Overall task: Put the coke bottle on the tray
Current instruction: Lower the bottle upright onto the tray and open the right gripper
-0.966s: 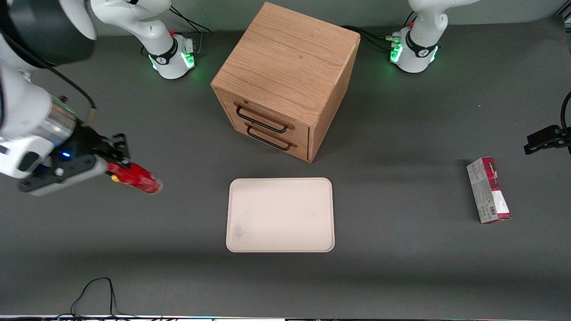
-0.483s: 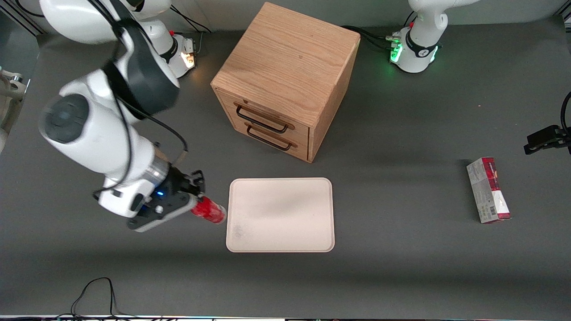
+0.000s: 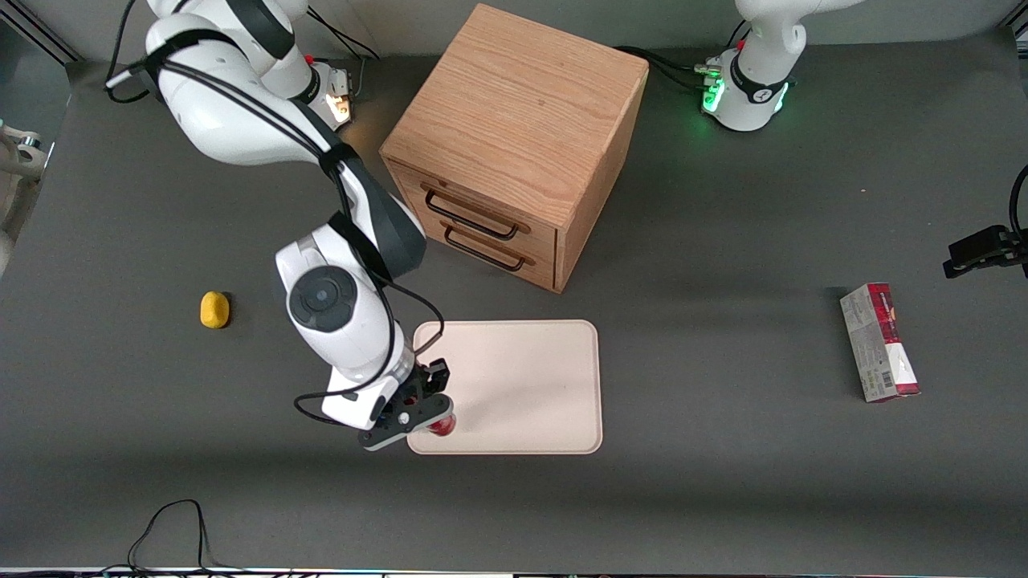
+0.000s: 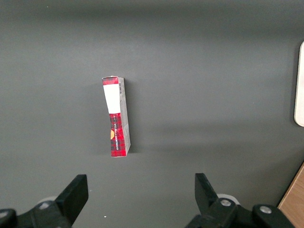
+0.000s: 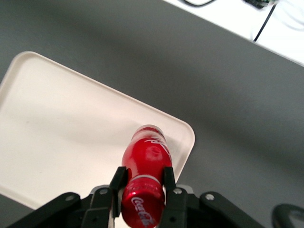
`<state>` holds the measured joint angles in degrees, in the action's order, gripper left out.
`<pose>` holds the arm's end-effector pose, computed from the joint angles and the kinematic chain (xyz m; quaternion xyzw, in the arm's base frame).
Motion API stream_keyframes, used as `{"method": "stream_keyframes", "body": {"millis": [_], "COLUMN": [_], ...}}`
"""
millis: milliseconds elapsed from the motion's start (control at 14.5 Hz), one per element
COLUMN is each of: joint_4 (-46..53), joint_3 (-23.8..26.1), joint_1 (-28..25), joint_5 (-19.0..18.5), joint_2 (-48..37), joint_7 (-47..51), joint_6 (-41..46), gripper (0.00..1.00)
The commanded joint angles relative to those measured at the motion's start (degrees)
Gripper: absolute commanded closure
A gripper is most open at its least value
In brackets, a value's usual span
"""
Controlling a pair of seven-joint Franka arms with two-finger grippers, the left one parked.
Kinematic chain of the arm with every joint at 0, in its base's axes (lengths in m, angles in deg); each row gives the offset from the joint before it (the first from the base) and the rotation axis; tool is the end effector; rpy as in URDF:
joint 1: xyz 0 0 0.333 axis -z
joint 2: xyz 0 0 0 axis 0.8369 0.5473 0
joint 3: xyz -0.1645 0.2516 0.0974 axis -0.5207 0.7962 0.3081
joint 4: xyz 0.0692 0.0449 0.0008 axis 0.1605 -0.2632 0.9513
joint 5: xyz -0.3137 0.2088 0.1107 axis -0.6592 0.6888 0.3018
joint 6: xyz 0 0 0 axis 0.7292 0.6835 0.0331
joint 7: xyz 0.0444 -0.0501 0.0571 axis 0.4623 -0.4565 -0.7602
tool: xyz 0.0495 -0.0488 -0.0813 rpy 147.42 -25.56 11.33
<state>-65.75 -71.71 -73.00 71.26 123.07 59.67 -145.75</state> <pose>0.7117 0.3436 0.3573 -0.9753 -0.2056 -0.0808 0.0049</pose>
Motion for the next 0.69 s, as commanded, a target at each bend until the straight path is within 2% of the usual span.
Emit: {"method": "stream_keyframes", "body": {"millis": [0,414,483,552,621], "joint_4": [2.61,-1.35,-1.44,-1.70,-2.14], "joint_3": [0.90,0.38,0.38,0.38,0.20], "joint_1": [0.19,0.54,0.63,0.63,0.71], "joint_5": [-1.51,-1.51,-1.60,-1.51,-1.51], "joint_2": [1.81,1.72,1.81,1.81,1.81], "joint_7": [1.12,2.00,2.00,2.00,2.09], "joint_6": [0.33,0.25,-0.19,-0.63,-0.72], "gripper": [1.00,1.00,0.97,0.72,0.01]}}
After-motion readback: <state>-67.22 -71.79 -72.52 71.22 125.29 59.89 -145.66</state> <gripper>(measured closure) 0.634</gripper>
